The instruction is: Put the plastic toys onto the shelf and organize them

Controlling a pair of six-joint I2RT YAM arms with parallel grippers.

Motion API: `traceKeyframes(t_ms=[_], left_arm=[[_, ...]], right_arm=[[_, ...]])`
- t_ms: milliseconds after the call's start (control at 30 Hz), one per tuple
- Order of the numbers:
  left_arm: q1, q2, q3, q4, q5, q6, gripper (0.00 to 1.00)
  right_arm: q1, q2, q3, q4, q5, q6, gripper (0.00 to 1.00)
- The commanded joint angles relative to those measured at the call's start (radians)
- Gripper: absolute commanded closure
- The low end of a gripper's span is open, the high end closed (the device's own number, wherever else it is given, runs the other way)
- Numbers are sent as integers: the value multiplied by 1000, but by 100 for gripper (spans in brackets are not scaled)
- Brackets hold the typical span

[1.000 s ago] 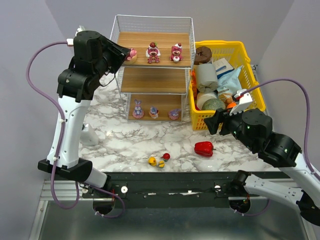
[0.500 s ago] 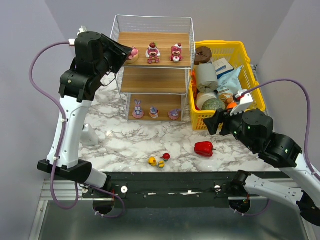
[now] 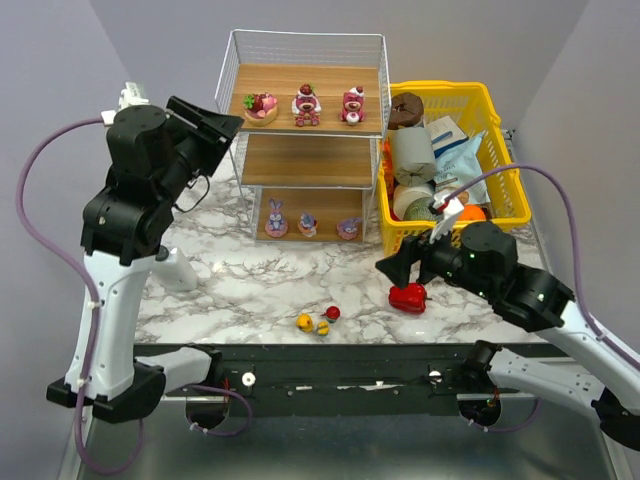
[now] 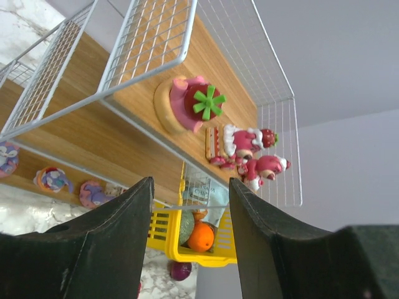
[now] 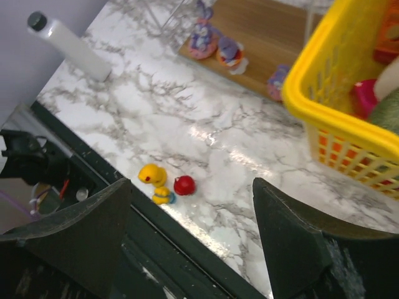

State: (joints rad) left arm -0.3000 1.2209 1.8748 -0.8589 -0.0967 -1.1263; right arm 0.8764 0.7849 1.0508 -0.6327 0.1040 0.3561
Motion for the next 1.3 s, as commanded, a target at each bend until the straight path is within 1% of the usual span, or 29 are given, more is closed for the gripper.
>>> traceKeyframes(t_ms=[0,67,100,133,200,233,300,333,367,433,500,533,633,667,700,767,900,1033,1267], left_arm=[[7,-104,-94,1,-28,42,39],[7,-167,-175,6,-28,59,38],[7,-190,-209,9,-20,63,37],[7,-236,-282,26,-9,77,37],[7,-283,-365,44,5,80,36],[7,-328,-446,63,8,92,36],[7,-368,-523,76,28,94,34],[7,-400,-592,84,31,97,33],[7,-412,-621,90,44,105,33],[7,-445,-701,92,42,121,32],[7,-465,-746,89,40,138,29],[7,-480,-787,92,38,149,29],[7,-501,-847,89,25,175,24],[7,-506,-859,89,26,181,23],[7,-508,-870,87,26,190,21],[7,-509,-898,93,25,215,18],[7,-512,-921,98,18,243,14],[7,-509,-928,106,12,260,13],[7,-515,-925,107,6,273,12]], right_arm=[[-2,40,-133,137,-230,43,17],[7,47,-204,212,-245,67,18],[15,53,-268,235,-241,99,19],[22,56,-300,273,-234,118,19],[58,72,-369,298,-184,167,19],[71,80,-386,320,-161,217,19],[113,117,-417,341,-110,265,19],[128,138,-432,353,-107,309,19],[159,158,-434,355,-60,332,19],[196,232,-423,350,-26,406,19],[249,287,-417,360,14,457,18],[263,342,-411,369,23,502,18],[302,434,-374,395,37,549,18],[321,495,-342,392,66,560,18],[329,520,-327,392,80,567,18],[346,594,-295,386,118,586,19],[358,686,-210,341,181,613,20],[361,744,-163,266,235,642,21],[361,767,-141,229,310,675,22]])
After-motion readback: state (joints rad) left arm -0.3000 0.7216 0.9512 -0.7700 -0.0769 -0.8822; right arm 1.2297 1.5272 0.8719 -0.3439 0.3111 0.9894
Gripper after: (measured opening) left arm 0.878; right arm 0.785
